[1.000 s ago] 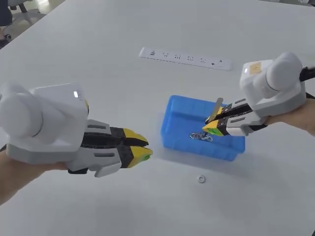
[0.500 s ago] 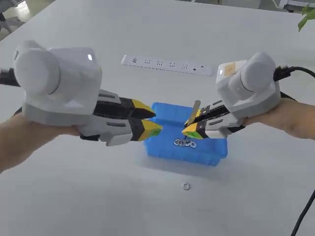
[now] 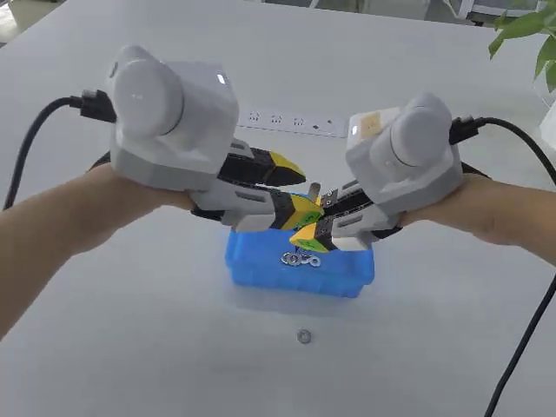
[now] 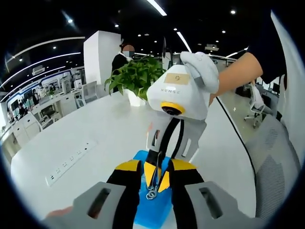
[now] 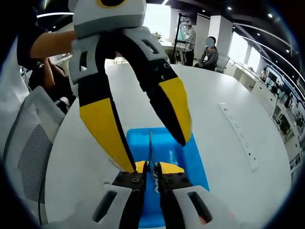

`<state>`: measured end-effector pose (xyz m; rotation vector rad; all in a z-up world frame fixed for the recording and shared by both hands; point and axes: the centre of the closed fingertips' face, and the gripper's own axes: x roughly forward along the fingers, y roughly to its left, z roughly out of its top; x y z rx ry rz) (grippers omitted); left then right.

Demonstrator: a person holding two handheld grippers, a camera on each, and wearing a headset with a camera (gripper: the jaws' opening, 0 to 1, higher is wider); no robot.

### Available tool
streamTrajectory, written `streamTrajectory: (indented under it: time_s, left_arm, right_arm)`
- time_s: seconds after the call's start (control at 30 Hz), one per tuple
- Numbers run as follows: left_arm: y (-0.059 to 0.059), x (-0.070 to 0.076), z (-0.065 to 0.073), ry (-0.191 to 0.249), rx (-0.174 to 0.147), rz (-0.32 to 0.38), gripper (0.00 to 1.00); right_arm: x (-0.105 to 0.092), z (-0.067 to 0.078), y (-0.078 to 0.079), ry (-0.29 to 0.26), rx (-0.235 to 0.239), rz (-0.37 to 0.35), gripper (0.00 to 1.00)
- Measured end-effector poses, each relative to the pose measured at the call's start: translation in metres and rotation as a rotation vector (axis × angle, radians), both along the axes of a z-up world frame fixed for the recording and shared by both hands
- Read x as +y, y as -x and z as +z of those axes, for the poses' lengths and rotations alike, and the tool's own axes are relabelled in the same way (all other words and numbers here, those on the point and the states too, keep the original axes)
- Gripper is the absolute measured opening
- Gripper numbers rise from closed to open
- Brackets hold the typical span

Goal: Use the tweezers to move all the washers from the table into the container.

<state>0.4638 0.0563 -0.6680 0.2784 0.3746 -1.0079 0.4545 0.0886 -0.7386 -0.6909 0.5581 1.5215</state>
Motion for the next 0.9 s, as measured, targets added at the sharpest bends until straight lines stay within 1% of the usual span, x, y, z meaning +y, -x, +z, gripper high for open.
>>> streamTrajectory:
  time_s: [0.1,0.17,0.27,0.33,0.4,0.47,0.5,0.57,0.73,0.9]
  left_arm:
    - [-0.001,-0.001,0.001,0.001,0.000,-0.017,0.25]
    - [0.000,-0.001,0.000,-0.006,0.002,-0.027,0.22]
    - [0.000,0.000,0.001,-0.013,-0.006,-0.040,0.17]
    - [0.001,0.001,0.001,-0.010,0.004,-0.053,0.12]
    - [0.004,-0.001,0.001,-0.010,0.005,-0.071,0.09]
    - [0.006,-0.004,0.001,-0.009,-0.001,-0.085,0.08]
    - [0.009,-0.005,0.001,-0.009,0.004,-0.098,0.08]
    - [0.009,-0.005,0.001,-0.025,-0.004,-0.101,0.07]
    - [0.010,-0.003,0.001,-0.043,-0.020,-0.102,0.06]
    - [0.009,-0.002,0.006,-0.033,-0.028,-0.093,0.05]
  right_arm:
    - [0.000,0.000,0.001,0.004,-0.003,0.004,0.10]
    - [0.000,0.000,0.002,0.007,-0.004,0.008,0.10]
    - [0.001,0.000,0.003,0.008,-0.006,0.011,0.10]
    - [0.002,0.000,0.003,0.006,-0.003,0.008,0.10]
    - [0.002,0.000,0.003,0.008,-0.006,0.009,0.10]
    - [0.002,0.001,0.004,0.007,-0.006,0.014,0.10]
    - [0.003,0.002,0.004,0.007,-0.007,0.015,0.10]
    - [0.003,0.001,0.006,0.014,-0.014,0.025,0.10]
    - [0.002,0.001,0.007,0.012,-0.011,0.024,0.10]
    - [0.003,0.006,0.005,-0.002,-0.019,0.015,0.11]
